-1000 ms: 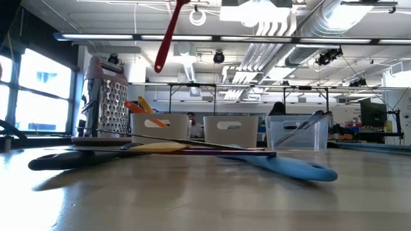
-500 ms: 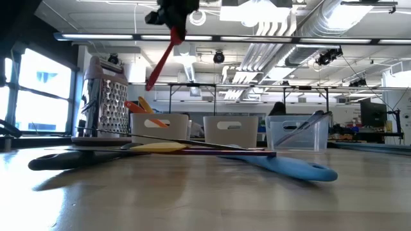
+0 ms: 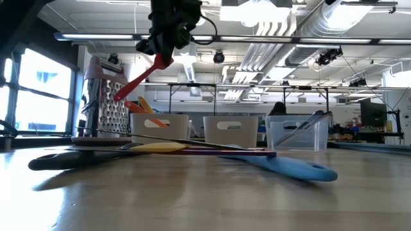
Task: Pick & Place Kitchen Items
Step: Put the red spatula into the left white bin
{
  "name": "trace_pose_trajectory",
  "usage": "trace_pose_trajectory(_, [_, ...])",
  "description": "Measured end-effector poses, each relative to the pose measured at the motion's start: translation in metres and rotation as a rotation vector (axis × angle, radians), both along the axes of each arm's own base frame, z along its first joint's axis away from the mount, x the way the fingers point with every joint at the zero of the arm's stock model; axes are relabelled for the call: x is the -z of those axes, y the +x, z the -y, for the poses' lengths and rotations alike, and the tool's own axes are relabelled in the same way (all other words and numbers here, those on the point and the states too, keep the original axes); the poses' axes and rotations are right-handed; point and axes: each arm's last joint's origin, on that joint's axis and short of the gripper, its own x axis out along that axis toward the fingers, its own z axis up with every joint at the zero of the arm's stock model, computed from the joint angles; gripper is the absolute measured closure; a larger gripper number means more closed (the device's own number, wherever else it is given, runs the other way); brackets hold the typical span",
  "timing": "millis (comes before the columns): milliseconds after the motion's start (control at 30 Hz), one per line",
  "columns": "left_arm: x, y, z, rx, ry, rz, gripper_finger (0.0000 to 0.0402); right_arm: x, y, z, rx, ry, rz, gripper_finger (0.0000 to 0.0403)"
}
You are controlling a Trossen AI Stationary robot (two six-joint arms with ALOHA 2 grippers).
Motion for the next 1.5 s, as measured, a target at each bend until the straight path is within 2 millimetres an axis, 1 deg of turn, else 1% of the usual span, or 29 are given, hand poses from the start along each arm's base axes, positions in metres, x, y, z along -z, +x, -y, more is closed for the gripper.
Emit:
trace_pose_trajectory(133, [0.001,-0.009,-0.016,-0.016,-0.008,0.005,0.0388,-0.003,-0.008,0.014,0.056,0.043,0.065,0.021])
trace_pose_trajectory(267, [0.002,-0.018,-0.033,-0.038,-0.002,0.004,0.0388,-0.008,-0.018,0.03,0.129,0.043,0.126,0.021])
trace_pose_trajectory(433, [0.007,-0.023,-0.048,-0.056,-0.004,0.002,0.0388,-0.003,-0.018,0.041,0.142,0.021,0.158,0.021])
trace_pose_trajectory(533, [0.011,-0.021,-0.057,-0.064,-0.012,0.032,0.0388,0.003,-0.015,0.045,0.124,0.029,0.153,0.021])
trace_pose_trajectory(700, [0.025,-0.015,-0.068,-0.059,-0.043,0.035,0.0388,0.014,-0.01,0.056,0.111,0.074,0.145,0.021])
trace_pose_trajectory(933, [0.05,-0.002,-0.079,-0.02,-0.082,0.008,0.0388,0.023,-0.01,0.071,0.12,0.167,0.121,0.021])
trace_pose_trajectory(1133, [0.063,0.006,-0.085,0.005,-0.099,0.02,0.0388,0.033,-0.008,0.08,0.108,0.233,0.121,0.021])
trace_pose_trajectory(1267, [0.068,0.006,-0.09,-0.006,-0.109,0.019,0.0388,0.037,-0.008,0.086,0.102,0.267,0.126,0.021])
trace_pose_trajectory(1500, [0.075,0.002,-0.102,-0.035,-0.141,0.026,0.0388,0.038,-0.011,0.092,0.106,0.279,0.123,0.021])
